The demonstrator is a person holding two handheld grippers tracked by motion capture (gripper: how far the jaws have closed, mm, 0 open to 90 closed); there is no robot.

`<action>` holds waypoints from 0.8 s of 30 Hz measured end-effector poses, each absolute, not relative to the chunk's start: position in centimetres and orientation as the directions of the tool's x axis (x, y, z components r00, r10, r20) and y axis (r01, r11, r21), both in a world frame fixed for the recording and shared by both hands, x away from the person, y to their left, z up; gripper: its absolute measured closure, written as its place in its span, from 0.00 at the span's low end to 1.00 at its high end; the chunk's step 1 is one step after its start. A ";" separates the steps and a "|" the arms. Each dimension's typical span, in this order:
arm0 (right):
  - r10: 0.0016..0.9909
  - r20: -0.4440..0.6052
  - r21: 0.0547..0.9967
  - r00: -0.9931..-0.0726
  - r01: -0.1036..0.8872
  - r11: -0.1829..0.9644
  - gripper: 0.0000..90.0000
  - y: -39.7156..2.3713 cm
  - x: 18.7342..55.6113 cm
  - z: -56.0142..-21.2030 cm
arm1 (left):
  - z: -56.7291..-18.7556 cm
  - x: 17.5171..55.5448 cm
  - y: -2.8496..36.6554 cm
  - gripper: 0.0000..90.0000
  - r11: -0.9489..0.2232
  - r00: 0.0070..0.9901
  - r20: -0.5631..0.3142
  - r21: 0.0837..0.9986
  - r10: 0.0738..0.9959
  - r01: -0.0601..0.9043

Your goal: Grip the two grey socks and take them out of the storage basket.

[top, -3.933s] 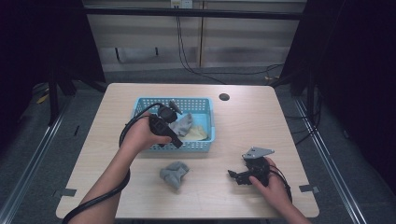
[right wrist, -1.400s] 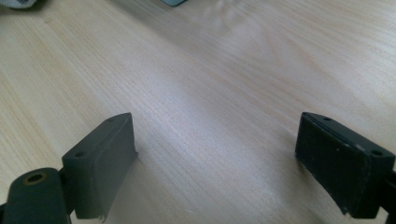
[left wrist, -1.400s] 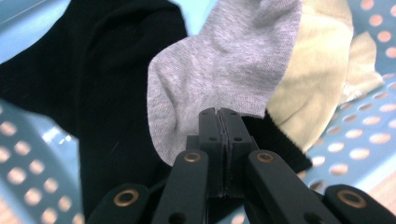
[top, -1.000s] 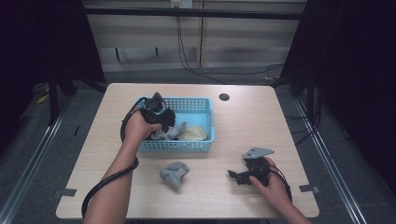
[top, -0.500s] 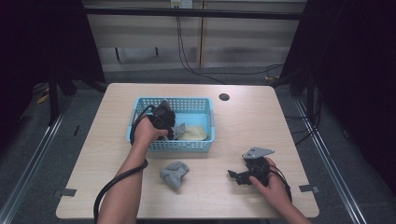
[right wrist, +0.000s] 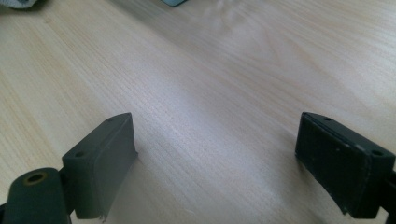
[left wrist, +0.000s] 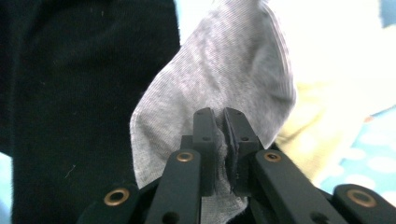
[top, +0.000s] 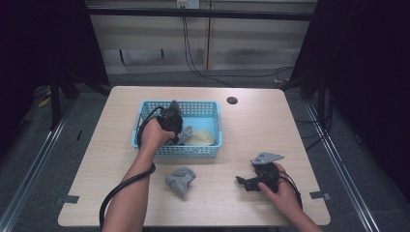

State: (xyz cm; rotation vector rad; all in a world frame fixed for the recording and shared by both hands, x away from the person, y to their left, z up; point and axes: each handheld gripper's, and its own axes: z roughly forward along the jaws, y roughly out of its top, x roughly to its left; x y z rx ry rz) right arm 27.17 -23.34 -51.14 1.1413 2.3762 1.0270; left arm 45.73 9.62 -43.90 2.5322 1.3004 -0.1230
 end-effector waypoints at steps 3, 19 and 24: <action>0.773 0.027 0.720 -0.634 0.549 0.425 0.13 -23.3 27.2 -51.1 | -43.1 45.8 9.7 0.94 -0.548 0.592 -0.213 0.232 0.777 0.803; 0.774 0.026 0.719 -0.633 0.549 0.425 0.13 -23.3 27.2 -51.1 | -37.9 45.5 9.5 0.94 -0.583 0.639 -0.188 0.279 0.746 0.763; 0.773 0.026 0.721 -0.634 0.547 0.425 0.13 -23.3 27.2 -51.1 | -36.6 45.4 9.2 0.94 -0.591 0.650 -0.187 0.290 0.737 0.753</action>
